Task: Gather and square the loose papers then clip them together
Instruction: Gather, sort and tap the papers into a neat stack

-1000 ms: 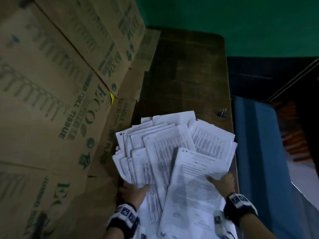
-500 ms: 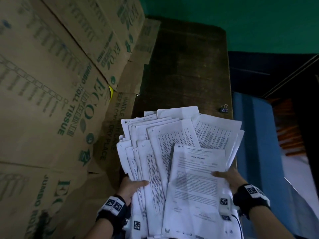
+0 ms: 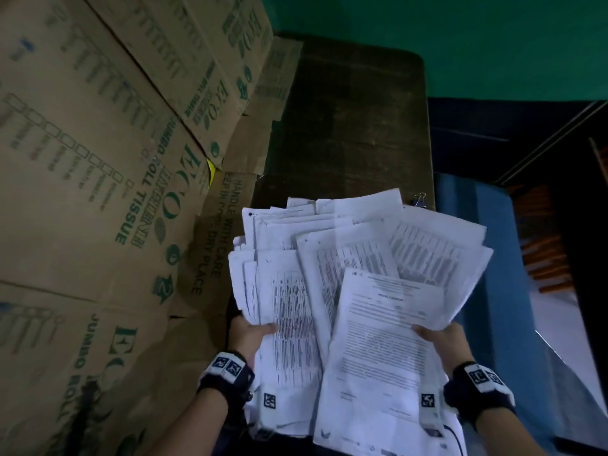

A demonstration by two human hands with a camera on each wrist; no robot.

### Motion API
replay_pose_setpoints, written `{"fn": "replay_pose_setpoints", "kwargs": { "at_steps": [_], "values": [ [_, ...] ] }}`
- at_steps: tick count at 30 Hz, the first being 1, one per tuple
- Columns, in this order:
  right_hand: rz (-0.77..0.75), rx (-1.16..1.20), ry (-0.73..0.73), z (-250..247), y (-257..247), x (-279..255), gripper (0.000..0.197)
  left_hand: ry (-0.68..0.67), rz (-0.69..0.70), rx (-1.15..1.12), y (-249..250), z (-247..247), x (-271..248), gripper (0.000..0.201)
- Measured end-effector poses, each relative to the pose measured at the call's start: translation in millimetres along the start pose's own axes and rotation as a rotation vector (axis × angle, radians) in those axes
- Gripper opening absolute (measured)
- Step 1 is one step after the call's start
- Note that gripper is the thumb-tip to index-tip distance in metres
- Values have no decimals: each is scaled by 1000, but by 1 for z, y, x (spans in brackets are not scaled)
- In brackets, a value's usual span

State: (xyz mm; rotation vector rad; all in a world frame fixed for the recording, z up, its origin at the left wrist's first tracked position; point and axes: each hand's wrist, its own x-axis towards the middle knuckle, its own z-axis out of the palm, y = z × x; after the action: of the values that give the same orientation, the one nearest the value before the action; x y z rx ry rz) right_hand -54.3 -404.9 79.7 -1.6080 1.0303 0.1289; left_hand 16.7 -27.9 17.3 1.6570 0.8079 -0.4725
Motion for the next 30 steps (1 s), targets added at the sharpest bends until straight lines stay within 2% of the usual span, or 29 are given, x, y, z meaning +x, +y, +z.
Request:
{"fn": "replay_pose_setpoints", "kwargs": {
  "at_steps": [2,3,5,7,9,10,12,15,19,23,25,28,30],
  "values": [
    [34,0,11,-12,9,-2,22,-32,2,14,6,-3,-8,92],
    [42,3,-3,-16,13,-2,20,-59,-12,21,10,-3,-13,88],
    [27,0,-60,-17,20,-5,23,-107,-42,72,21,0,-30,71],
    [5,-53,-103,-14,23,-8,26,-143,-73,111,23,4,-38,66],
    [-13,-113,-101,-11,25,-8,30,-212,-63,101,27,6,-43,52],
    [-23,-140,-86,-10,26,-5,33,-248,-70,106,27,8,-43,48],
    [-44,-185,-42,-7,29,-1,36,-275,-62,146,23,13,-42,55],
    [-71,-178,-18,-5,28,-2,33,-132,28,143,19,19,-39,59],
    [-105,-54,-45,-18,16,-7,32,-110,-33,65,20,6,-25,50],
    [-90,51,-20,-35,18,-4,32,-51,-31,86,21,-7,-9,70],
    [-67,7,-40,-35,22,-3,32,-13,-44,151,26,-10,-12,69],
    [-62,-196,-117,-22,28,-2,33,-20,-21,263,26,-9,-21,83],
    [-82,-345,-81,-10,32,-1,37,3,32,302,21,-4,-23,83]
  ]
}}
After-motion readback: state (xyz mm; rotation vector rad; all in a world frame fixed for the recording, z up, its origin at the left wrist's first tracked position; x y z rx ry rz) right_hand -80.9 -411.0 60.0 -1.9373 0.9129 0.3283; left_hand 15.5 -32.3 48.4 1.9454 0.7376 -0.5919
